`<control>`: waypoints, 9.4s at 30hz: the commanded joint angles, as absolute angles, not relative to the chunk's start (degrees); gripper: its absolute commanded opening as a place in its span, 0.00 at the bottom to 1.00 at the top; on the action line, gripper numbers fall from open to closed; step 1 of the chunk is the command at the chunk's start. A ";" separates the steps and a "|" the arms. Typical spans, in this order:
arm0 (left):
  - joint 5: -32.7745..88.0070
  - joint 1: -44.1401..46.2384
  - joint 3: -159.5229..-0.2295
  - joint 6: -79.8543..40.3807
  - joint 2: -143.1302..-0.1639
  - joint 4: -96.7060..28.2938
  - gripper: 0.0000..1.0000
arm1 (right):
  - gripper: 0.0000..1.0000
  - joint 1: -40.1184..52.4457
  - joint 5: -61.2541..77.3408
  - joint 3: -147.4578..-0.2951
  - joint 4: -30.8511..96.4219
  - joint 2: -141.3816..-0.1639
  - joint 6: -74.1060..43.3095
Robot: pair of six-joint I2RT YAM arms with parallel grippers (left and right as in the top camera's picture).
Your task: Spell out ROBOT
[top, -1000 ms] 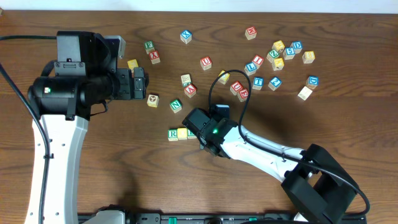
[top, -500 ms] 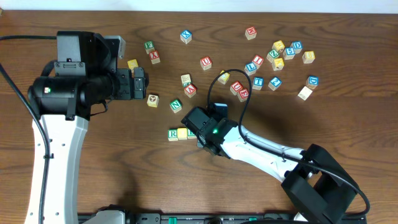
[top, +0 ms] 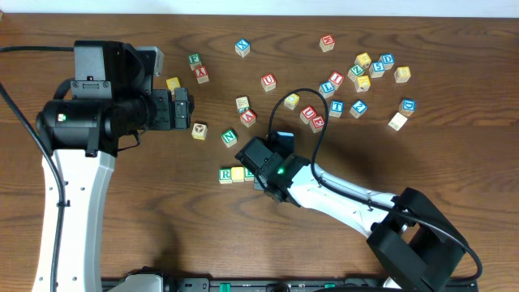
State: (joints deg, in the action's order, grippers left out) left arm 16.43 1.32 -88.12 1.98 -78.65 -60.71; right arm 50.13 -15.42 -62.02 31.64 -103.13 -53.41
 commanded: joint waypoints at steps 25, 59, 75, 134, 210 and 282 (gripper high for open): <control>16.91 1.15 -89.12 2.98 -78.65 -60.86 0.98 | 0.01 50.68 -16.21 -62.74 28.05 -104.01 -50.72; 16.91 1.15 -89.12 2.98 -78.65 -60.86 0.98 | 0.01 50.70 -15.25 -62.72 13.54 -109.45 -36.10; 16.91 1.15 -89.12 2.98 -78.65 -60.86 0.98 | 0.01 50.57 -17.30 -62.74 13.43 -109.45 -36.10; 16.91 1.15 -89.12 2.98 -78.65 -60.86 0.98 | 0.01 48.10 -3.49 -63.88 11.20 -109.40 -31.70; 16.91 1.15 -89.12 2.98 -78.65 -60.86 0.98 | 0.01 47.81 -9.93 -63.86 32.18 -103.83 -48.86; 16.91 1.15 -89.12 2.98 -78.65 -60.86 0.98 | 0.01 47.18 -18.98 -63.99 35.14 -102.54 -48.56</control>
